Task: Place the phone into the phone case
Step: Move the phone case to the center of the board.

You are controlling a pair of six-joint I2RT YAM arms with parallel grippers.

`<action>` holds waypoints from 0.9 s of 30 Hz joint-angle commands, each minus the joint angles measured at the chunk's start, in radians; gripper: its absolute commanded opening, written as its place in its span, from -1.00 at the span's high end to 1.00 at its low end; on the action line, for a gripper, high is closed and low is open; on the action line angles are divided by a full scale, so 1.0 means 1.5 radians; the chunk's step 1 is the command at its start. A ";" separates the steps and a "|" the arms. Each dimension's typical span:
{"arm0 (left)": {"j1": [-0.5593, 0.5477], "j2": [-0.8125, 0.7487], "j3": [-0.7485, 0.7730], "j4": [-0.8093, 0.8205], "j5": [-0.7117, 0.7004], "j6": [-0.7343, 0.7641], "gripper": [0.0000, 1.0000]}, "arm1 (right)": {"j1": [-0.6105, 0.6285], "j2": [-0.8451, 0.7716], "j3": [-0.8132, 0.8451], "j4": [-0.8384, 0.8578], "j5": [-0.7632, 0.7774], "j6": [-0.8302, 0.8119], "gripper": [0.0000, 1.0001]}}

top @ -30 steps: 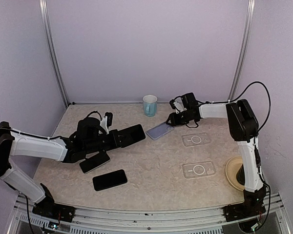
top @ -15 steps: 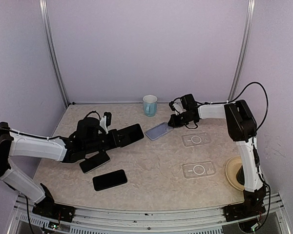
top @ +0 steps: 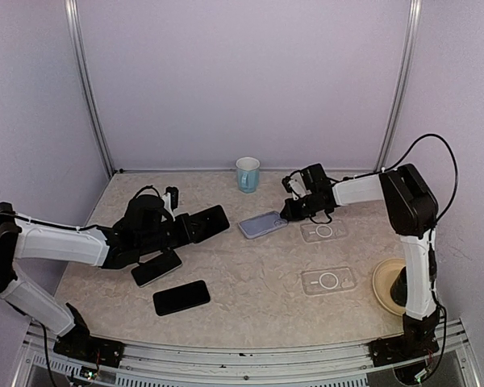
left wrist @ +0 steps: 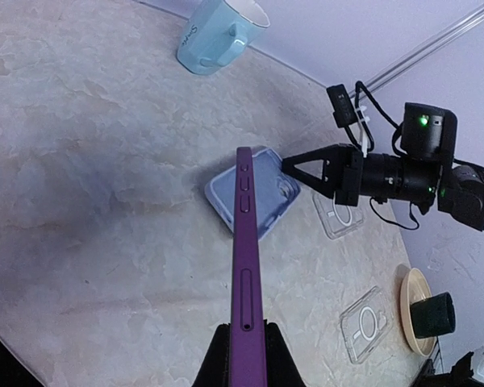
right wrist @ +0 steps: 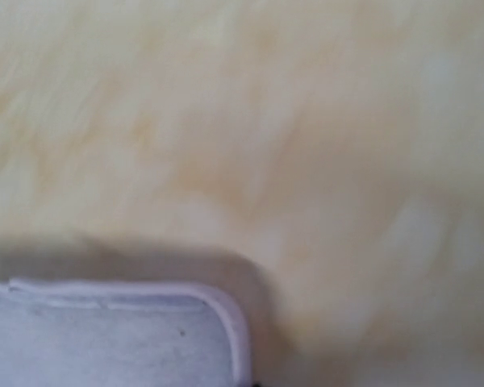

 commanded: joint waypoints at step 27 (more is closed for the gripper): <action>-0.032 -0.034 -0.033 0.046 -0.046 -0.087 1.00 | 0.218 -0.229 -0.274 0.000 0.276 0.276 1.00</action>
